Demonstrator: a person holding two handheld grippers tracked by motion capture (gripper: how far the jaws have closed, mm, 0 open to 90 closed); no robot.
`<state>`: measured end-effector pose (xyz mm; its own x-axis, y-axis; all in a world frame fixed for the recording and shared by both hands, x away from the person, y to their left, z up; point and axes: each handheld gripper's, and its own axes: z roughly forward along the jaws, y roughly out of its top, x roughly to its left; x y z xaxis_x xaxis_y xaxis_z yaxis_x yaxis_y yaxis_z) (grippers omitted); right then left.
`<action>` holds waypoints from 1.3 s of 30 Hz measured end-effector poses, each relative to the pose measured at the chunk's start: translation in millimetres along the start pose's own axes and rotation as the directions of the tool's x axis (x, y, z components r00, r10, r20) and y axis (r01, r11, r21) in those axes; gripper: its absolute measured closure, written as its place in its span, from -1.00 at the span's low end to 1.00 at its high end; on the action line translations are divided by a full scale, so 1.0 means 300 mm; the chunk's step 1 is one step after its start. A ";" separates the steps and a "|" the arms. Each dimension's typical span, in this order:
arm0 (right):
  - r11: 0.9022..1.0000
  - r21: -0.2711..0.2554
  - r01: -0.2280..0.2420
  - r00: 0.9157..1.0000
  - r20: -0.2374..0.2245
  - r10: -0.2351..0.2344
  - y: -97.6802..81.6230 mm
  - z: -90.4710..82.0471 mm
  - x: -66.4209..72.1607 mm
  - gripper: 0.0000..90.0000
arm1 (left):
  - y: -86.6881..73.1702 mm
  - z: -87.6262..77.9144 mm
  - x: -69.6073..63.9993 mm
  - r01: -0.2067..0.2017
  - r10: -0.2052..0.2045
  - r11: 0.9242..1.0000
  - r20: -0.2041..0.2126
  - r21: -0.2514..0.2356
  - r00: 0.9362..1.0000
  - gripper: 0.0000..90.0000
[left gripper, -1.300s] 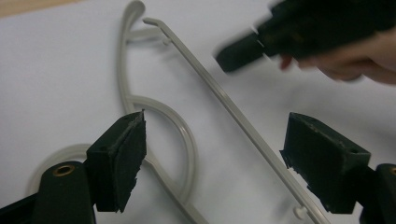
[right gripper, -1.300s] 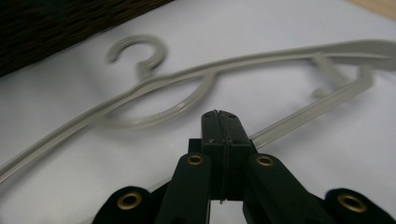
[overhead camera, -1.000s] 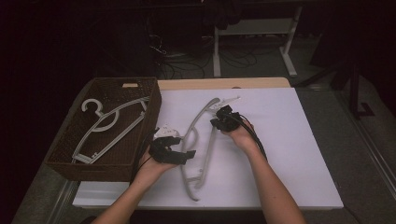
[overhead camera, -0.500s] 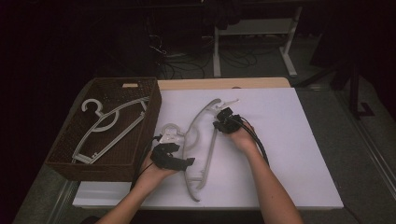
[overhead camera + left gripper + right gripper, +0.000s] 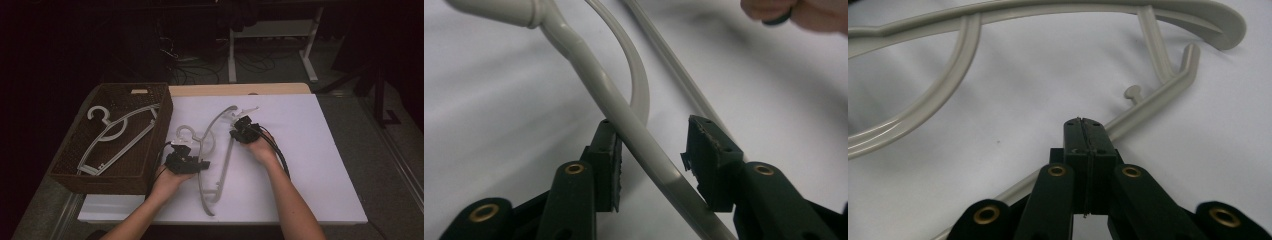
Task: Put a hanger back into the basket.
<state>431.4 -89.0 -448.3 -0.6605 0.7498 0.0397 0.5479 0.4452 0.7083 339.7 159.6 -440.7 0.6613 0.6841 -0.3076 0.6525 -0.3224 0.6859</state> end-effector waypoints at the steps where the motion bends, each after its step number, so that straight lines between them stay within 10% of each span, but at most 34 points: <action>1: 1.000 -0.008 -0.007 1.000 0.000 0.007 -0.005 -0.009 -0.002 0.86 | 0.006 -0.001 0.003 0.010 -0.010 1.000 -0.004 -0.007 1.000 0.40; 14: 0.992 -0.111 -0.052 0.997 -0.064 0.045 -0.087 -0.254 -0.003 0.19 | 0.108 -0.015 0.016 -0.010 0.008 0.999 -0.039 -0.034 0.999 0.74; 24: 0.988 -0.146 -0.043 0.998 -0.059 0.035 -0.196 -0.380 0.018 -0.20 | 0.253 -0.097 -0.030 -0.117 0.113 0.992 -0.068 -0.051 0.991 0.77; 39: 0.986 -0.147 -0.075 0.997 -0.035 0.071 -0.321 -0.458 0.007 -0.45 | 0.402 -0.418 0.015 -0.218 0.208 0.970 -0.097 -0.110 0.973 0.77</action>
<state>306.7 -197.4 -419.5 -0.6378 0.7617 0.1143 0.5146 0.3110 0.7991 374.9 205.9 -276.6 0.7433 0.6625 -0.0930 0.4480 -0.3898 0.8046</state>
